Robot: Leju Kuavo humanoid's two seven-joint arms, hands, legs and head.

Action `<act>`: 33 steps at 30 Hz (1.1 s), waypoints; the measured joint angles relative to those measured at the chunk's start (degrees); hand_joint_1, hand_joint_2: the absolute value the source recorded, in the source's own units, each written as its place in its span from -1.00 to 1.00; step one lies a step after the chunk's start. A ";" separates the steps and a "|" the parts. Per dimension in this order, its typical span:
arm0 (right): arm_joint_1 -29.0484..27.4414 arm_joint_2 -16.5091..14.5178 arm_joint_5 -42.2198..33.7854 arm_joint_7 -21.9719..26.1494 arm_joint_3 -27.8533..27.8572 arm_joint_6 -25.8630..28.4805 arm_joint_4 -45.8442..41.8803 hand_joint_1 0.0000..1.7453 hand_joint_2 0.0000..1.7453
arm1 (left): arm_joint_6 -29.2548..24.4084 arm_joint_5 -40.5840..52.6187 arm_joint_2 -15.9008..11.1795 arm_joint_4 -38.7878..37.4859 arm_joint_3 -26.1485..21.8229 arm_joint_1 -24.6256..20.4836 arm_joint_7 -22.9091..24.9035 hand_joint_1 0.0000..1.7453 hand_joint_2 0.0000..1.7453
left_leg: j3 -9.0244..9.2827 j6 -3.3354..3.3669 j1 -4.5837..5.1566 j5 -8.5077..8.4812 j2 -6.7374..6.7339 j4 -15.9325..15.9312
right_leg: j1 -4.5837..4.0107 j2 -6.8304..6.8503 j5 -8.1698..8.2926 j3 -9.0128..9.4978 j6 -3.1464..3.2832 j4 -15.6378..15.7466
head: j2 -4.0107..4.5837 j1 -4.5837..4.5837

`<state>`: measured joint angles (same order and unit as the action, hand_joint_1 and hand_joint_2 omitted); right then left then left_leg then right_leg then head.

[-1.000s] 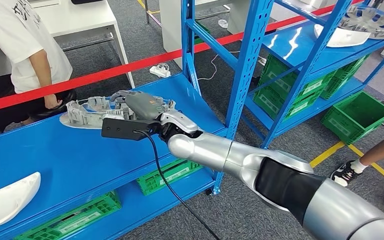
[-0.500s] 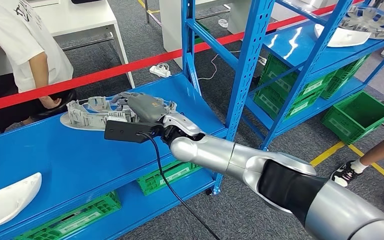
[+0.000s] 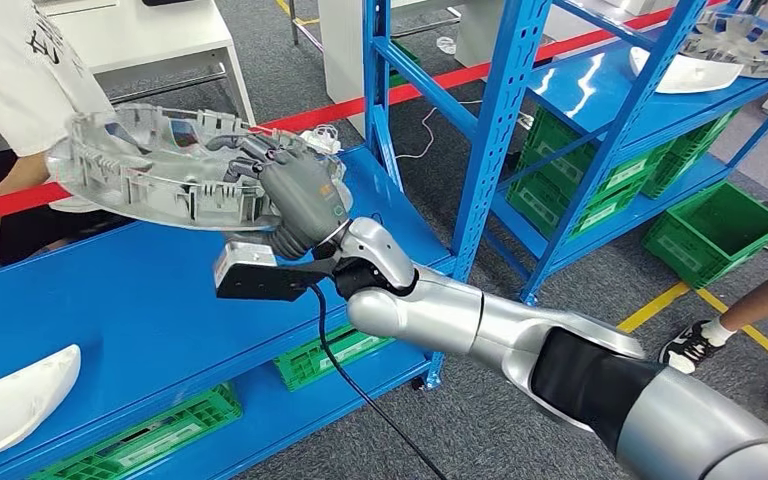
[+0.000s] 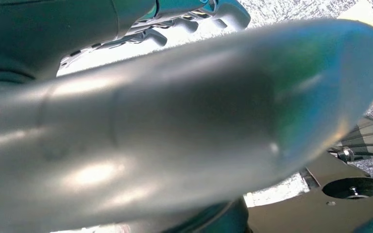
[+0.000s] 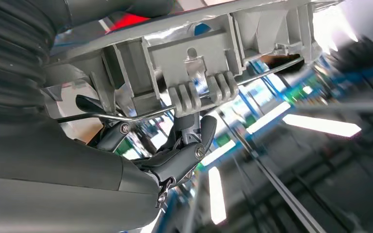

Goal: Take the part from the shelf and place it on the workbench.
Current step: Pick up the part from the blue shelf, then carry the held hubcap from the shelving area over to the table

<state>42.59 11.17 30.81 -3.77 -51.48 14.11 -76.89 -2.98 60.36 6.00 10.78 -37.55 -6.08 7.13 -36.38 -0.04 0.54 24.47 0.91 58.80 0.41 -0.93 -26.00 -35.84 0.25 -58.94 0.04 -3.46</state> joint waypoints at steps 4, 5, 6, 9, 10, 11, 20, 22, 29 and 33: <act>-2.12 0.02 3.07 0.71 0.03 2.03 -2.89 1.00 1.00 | -0.01 0.04 0.17 0.00 -0.02 -0.01 0.00 -1.00 0.00 | 0.00 -0.01 -0.01 0.02 0.01 0.00 | -0.01 0.00 -0.02 0.00 0.01 0.00 | 0.00 -0.01; -2.67 0.02 3.68 0.82 0.03 2.42 -3.44 1.00 1.00 | -0.01 0.04 0.19 0.00 -0.04 0.01 0.00 -1.00 0.50 | -0.01 -0.01 -0.01 0.02 0.02 -0.01 | -0.01 0.01 -0.02 0.00 0.01 0.00 | 0.00 -0.01; -3.12 0.02 4.20 0.92 0.03 2.70 -3.95 1.00 1.00 | -0.01 0.03 0.20 0.00 -0.05 0.02 0.00 -1.00 1.00 | -0.01 -0.01 -0.01 0.02 0.03 -0.01 | -0.01 0.01 -0.02 0.00 0.01 0.00 | 0.00 -0.01; -3.72 0.01 5.03 1.09 0.03 2.85 -5.27 1.00 1.00 | -0.05 -0.01 0.21 0.00 -0.22 0.04 0.04 -1.00 1.00 | -0.01 -0.02 -0.01 0.02 0.02 -0.01 | -0.01 0.02 -0.02 0.00 0.01 -0.01 | 0.00 -0.01; -3.78 0.00 5.13 1.13 0.03 2.70 -5.66 1.00 1.00 | -0.08 -0.02 0.21 0.00 -0.30 0.05 0.05 -1.00 1.00 | -0.01 -0.02 -0.01 0.03 0.02 -0.01 | -0.01 0.02 -0.03 0.00 0.01 -0.01 | 0.00 -0.01; -3.84 -0.01 5.18 1.18 0.03 2.54 -5.99 1.00 1.00 | -0.09 -0.03 0.22 0.00 -0.38 0.06 0.06 -1.00 1.00 | -0.01 -0.02 -0.01 0.03 0.02 -0.01 | -0.01 0.02 -0.03 0.01 0.01 -0.01 | 0.00 -0.01; -4.05 -0.05 4.44 2.02 0.03 1.66 -6.73 1.00 1.00 | -0.61 -0.88 0.31 -0.04 -1.19 0.45 -0.55 -1.00 1.00 | -0.02 -0.01 -0.01 0.03 0.05 -0.01 | -0.01 0.03 -0.04 0.02 0.00 -0.01 | 0.00 -0.01; -4.06 -0.05 4.17 2.29 0.03 1.64 -6.73 1.00 1.00 | -0.64 -1.20 0.34 -0.04 -1.54 0.54 -1.46 -1.00 1.00 | -0.02 -0.01 -0.01 0.03 0.05 -0.01 | -0.01 0.04 -0.05 0.02 0.00 0.00 | 0.00 -0.01; -4.05 -0.04 4.04 2.55 0.03 1.19 -6.73 1.00 1.00 | -0.05 -1.45 0.43 -0.04 -2.16 0.73 -1.22 -1.00 1.00 | -0.03 0.07 0.02 0.12 0.05 0.04 | 0.13 0.05 -0.03 0.04 -0.04 0.02 | 0.00 -0.01; -4.22 -0.03 4.98 2.31 0.01 1.04 -7.06 1.00 1.00 | 0.44 -1.46 0.40 -0.04 -2.56 0.71 -1.05 -1.00 1.00 | -0.04 0.25 0.11 0.24 0.05 0.15 | 0.33 0.08 -0.07 0.08 -0.17 0.03 | 0.00 0.00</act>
<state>38.37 11.15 35.79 -1.46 -51.47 15.16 -83.95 -2.55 58.89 6.41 10.73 -40.11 -5.36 6.08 -36.42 0.21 0.65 24.71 0.97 58.95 0.74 -0.86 -26.07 -35.75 0.08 -58.91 0.04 -3.46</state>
